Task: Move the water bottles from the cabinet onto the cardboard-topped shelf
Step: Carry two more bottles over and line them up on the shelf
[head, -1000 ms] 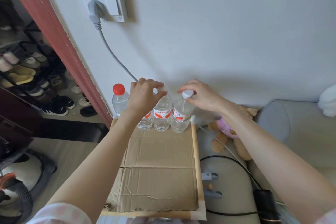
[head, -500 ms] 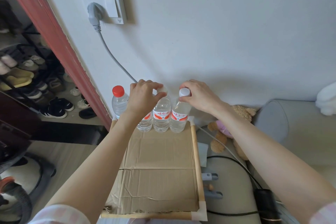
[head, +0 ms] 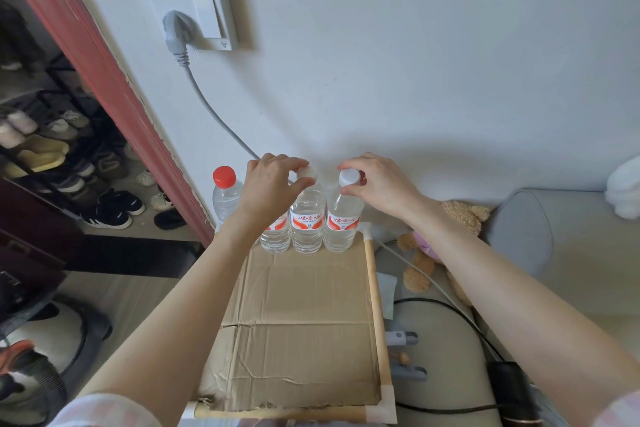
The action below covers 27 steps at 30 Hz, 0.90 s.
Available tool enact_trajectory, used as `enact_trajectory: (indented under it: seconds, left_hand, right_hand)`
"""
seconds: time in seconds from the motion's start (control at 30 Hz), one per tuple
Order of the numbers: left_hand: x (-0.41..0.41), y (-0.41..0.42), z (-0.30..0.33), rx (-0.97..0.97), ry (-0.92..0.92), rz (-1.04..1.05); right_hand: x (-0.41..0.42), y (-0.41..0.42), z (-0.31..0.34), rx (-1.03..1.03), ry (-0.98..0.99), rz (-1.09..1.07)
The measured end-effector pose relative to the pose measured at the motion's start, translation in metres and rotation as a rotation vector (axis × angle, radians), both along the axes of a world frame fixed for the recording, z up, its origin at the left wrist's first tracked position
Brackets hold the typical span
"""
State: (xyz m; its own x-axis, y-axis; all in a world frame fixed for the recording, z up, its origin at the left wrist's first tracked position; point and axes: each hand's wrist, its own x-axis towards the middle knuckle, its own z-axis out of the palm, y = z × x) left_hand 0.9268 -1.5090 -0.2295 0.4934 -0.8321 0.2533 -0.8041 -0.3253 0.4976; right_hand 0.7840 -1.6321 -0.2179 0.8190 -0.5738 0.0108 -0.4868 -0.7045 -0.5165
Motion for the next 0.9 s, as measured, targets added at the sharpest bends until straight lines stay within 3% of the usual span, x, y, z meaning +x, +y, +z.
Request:
enact_trajectory:
  seconds: [0.17,0.27,0.63,0.9]
  left_hand:
    - [0.011,0.013,0.004,-0.055,-0.073,0.030]
    - [0.023,0.021,0.005,0.041,-0.140,0.124]
    - [0.021,0.023,0.009,0.126,0.039,0.125]
    - [0.026,0.025,0.012,0.188,-0.053,0.089]
  right_hand:
    - [-0.006,0.002,-0.005,0.094,-0.074,-0.094]
    - [-0.006,0.004,-0.011,0.126,-0.118,-0.137]
    - [-0.006,0.005,-0.016,0.153,-0.136,-0.163]
    - [-0.008,0.007,-0.016,0.131,-0.139,-0.161]
